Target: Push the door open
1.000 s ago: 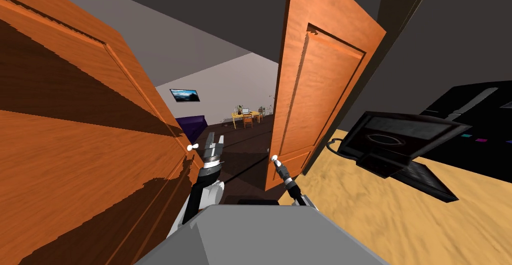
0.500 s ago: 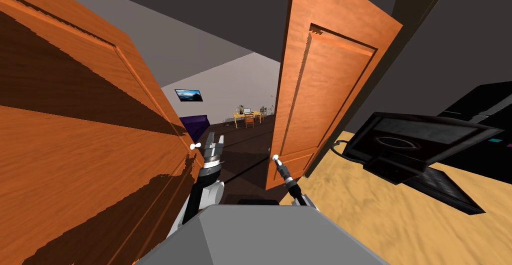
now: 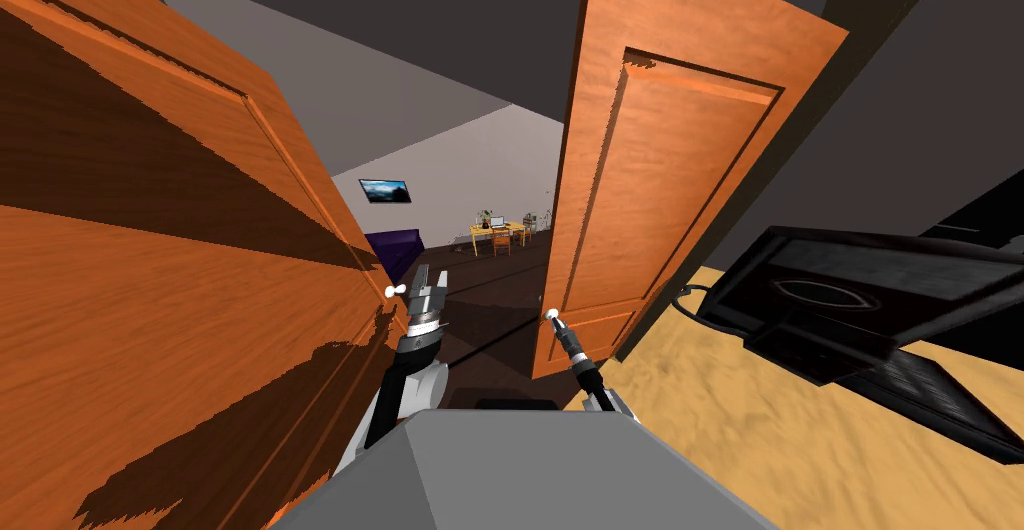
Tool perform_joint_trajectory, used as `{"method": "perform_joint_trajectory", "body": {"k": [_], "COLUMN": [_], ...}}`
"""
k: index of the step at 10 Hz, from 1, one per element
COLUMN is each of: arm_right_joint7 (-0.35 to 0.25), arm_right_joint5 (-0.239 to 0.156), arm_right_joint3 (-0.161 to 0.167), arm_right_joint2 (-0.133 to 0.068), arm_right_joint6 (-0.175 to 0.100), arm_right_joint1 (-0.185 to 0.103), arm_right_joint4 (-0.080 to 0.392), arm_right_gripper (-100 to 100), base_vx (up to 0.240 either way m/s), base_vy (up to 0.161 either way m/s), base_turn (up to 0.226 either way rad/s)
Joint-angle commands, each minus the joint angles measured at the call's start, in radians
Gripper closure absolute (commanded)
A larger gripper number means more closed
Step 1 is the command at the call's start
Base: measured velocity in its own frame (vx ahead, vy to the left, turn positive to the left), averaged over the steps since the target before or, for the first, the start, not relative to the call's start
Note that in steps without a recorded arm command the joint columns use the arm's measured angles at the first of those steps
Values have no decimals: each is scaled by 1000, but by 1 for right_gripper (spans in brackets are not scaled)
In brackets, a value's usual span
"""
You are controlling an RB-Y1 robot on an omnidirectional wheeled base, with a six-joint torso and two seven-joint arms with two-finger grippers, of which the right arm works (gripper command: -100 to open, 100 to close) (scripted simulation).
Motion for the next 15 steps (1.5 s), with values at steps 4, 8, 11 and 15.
{"method": "perform_joint_trajectory", "body": {"k": [4,8,11,15], "arm_right_joint7": [-124,-138,-64,43], "arm_right_joint5": [-64,-90,-86,-81], "arm_right_joint3": [-28,-24,-3,25], "arm_right_joint2": [-6,-8,-16,-25], "arm_right_joint6": [-1,3,7,13], "arm_right_joint1": [-22,-22,-18,-12], "arm_right_joint4": [18,13,7,-1], "arm_right_gripper": [100,-100,-100,-100], "base_vx": [30,20,-39,-38], "base_vy": [-1,-1,17,19], "base_turn": [63,40,-94,-65]}}
